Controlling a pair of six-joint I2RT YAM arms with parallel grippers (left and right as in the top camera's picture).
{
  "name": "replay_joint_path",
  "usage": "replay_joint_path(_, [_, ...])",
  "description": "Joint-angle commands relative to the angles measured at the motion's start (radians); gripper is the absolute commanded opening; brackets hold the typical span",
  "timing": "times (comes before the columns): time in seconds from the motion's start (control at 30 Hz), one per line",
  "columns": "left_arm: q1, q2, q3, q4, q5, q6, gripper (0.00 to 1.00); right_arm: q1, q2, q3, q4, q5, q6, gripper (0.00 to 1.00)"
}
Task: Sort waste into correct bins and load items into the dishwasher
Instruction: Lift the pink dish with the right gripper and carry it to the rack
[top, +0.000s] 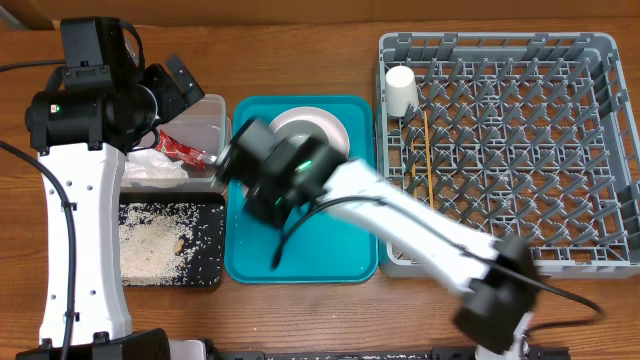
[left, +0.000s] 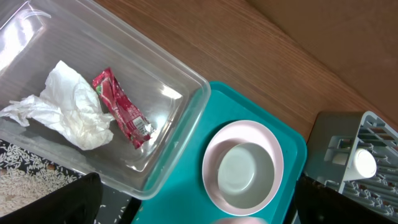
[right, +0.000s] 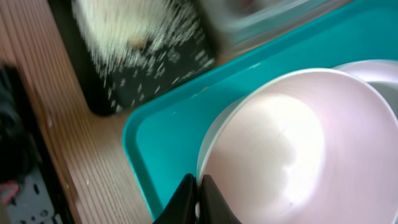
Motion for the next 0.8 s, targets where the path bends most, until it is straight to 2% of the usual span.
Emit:
replay_joint_path(0.0, [0.002, -0.013, 0.019, 0.002, 0.007, 0.013, 1.0, -0.143, -0.125, 0.042, -0.017, -0.106, 0.023, 0.04])
replay_joint_path(0.17, [0.002, -0.013, 0.019, 0.002, 0.007, 0.013, 1.0, -0.419, -0.17, 0.042, -0.043, -0.431, -0.004, 0.04])
replay_joint_path(0.27, [0.002, -0.013, 0.019, 0.002, 0.007, 0.013, 1.0, -0.606, -0.16, 0.036, -0.065, -0.723, -0.104, 0.04])
replay_joint_path(0.43, [0.002, -0.013, 0.019, 0.002, 0.007, 0.013, 1.0, -0.843, -0.129, -0.003, -0.071, -1.048, -0.196, 0.04])
replay_joint_path(0.57, [0.002, -0.013, 0.019, 0.002, 0.007, 0.013, 1.0, -0.951, -0.108, -0.065, -0.064, -1.25, -0.287, 0.04])
replay_joint_path(0.77, [0.002, -0.013, 0.019, 0.002, 0.007, 0.013, 1.0, -0.979, -0.087, -0.179, 0.03, -1.293, -0.3, 0.04])
